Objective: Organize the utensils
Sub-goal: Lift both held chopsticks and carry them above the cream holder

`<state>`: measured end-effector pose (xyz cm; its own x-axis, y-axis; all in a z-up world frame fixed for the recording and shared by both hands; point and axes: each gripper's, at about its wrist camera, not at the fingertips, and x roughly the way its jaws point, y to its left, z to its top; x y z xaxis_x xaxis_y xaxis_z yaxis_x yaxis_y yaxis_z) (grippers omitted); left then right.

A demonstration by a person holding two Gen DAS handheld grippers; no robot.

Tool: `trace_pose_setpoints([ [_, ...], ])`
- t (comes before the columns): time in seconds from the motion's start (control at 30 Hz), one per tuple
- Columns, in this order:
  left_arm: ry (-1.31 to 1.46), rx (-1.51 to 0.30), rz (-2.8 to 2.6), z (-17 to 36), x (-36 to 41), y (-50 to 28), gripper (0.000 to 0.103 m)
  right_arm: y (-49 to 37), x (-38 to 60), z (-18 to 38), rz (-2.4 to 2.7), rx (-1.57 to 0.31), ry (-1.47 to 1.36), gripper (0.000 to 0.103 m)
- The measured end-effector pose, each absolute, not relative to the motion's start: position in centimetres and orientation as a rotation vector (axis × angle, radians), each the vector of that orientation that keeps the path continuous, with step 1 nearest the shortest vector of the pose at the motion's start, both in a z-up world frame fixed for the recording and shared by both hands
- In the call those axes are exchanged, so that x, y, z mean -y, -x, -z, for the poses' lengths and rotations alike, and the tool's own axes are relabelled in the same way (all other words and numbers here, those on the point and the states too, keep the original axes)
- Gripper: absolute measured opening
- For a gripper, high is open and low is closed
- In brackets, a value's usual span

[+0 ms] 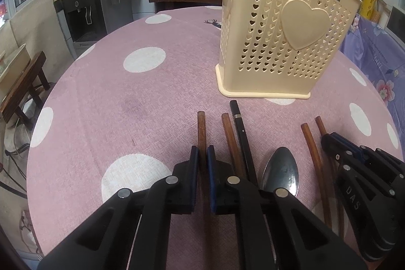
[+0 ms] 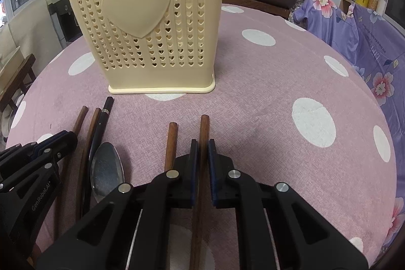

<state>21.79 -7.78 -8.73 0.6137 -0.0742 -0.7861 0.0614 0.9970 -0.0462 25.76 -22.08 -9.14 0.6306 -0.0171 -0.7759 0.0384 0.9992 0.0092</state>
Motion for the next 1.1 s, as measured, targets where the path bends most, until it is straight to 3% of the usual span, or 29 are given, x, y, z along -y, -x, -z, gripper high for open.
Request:
trace_pose_setpoints([
  [0.3,0.082,-0.866,0.105,7.0,6.2,-21.6,0.008,-24.6,23.9,7.5,-0.023,-0.82,-0.129,0.008],
  [0.83,0.19,-0.551,0.203,-4.6,2.2,-16.8,0.008,-16.6,28.7,-3.6,-0.093,-0.474,-0.219,0.008],
  [1.1,0.192,-0.477,0.208,-7.0,1.9,-16.1,0.008,-14.7,29.1,-7.0,-0.081,-0.401,-0.198,0.008],
])
